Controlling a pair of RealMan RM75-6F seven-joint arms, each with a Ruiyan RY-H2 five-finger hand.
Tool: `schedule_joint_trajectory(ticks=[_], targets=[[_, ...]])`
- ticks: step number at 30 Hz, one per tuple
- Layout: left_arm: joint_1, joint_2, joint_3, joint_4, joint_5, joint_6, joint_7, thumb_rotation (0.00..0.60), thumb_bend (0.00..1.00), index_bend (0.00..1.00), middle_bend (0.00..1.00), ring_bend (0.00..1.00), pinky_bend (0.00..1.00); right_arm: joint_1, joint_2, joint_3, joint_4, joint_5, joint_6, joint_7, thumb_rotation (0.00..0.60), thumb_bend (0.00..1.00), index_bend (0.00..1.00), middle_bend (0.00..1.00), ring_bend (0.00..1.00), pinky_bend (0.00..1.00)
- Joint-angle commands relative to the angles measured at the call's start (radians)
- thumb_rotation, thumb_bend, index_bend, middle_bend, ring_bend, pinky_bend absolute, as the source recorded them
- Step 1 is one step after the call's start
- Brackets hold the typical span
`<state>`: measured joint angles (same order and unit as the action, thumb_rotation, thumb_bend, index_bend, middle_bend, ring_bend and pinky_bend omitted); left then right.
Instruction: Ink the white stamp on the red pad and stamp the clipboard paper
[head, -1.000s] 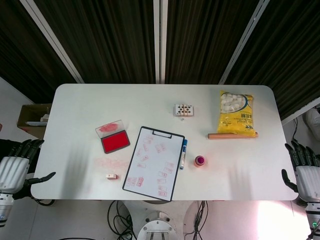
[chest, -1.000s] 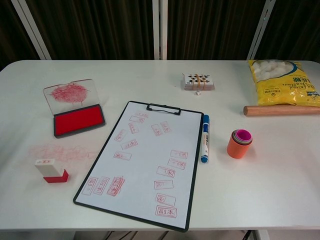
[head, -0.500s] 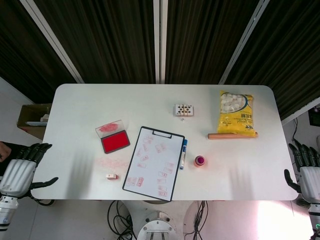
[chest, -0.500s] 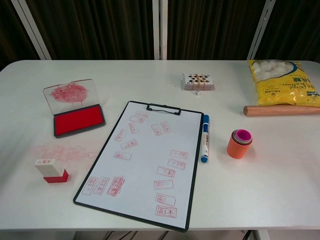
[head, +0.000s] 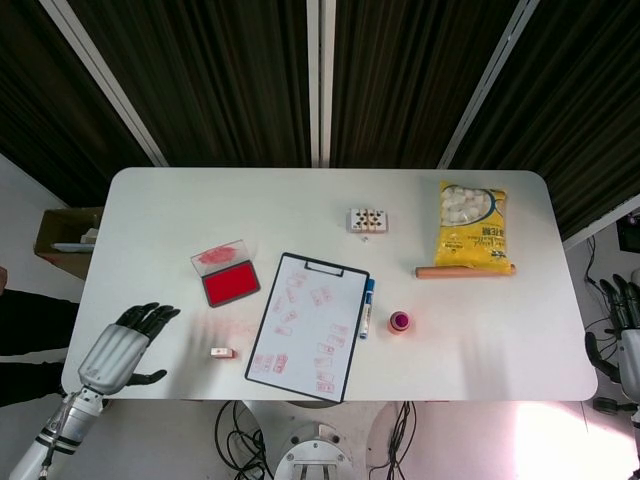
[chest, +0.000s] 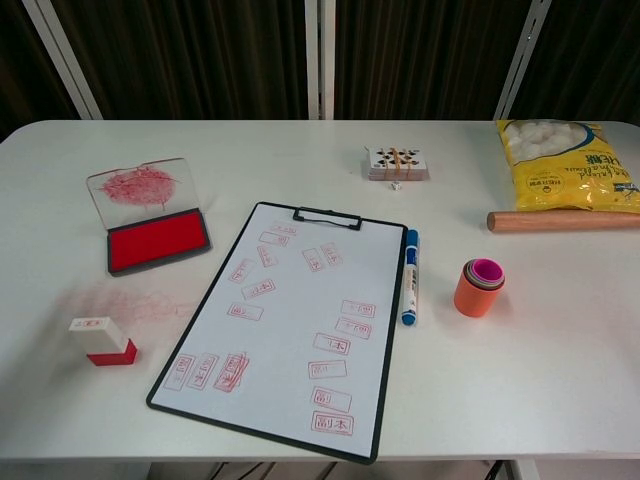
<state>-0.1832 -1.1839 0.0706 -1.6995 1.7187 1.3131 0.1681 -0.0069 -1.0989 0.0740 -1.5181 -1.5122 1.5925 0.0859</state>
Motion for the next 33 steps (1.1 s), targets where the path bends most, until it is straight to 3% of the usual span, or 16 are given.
schedule_joint_trajectory(ticks=[1, 17, 33], targets=[[-0.047, -0.08, -0.009, 0.014, -0.015, -0.076, 0.033, 0.587, 0.0, 0.15, 0.17, 0.12, 0.21, -0.006, 0.008, 0.004, -0.007, 0.003, 0.009, 0.003, 0.6, 0.36, 0.0, 0.0, 0.0, 0.0], [-0.144, -0.301, -0.036, 0.19, -0.077, -0.191, 0.001, 0.588, 0.0, 0.15, 0.17, 0.12, 0.21, -0.03, 0.04, 0.006, -0.02, 0.009, 0.032, 0.018, 0.6, 0.37, 0.0, 0.0, 0.0, 0.0], [-0.171, -0.38, -0.059, 0.287, -0.118, -0.166, 0.012, 0.6, 0.0, 0.15, 0.17, 0.12, 0.21, -0.026, 0.035, 0.006, -0.025, 0.01, 0.017, 0.012, 0.6, 0.38, 0.0, 0.0, 0.0, 0.0]])
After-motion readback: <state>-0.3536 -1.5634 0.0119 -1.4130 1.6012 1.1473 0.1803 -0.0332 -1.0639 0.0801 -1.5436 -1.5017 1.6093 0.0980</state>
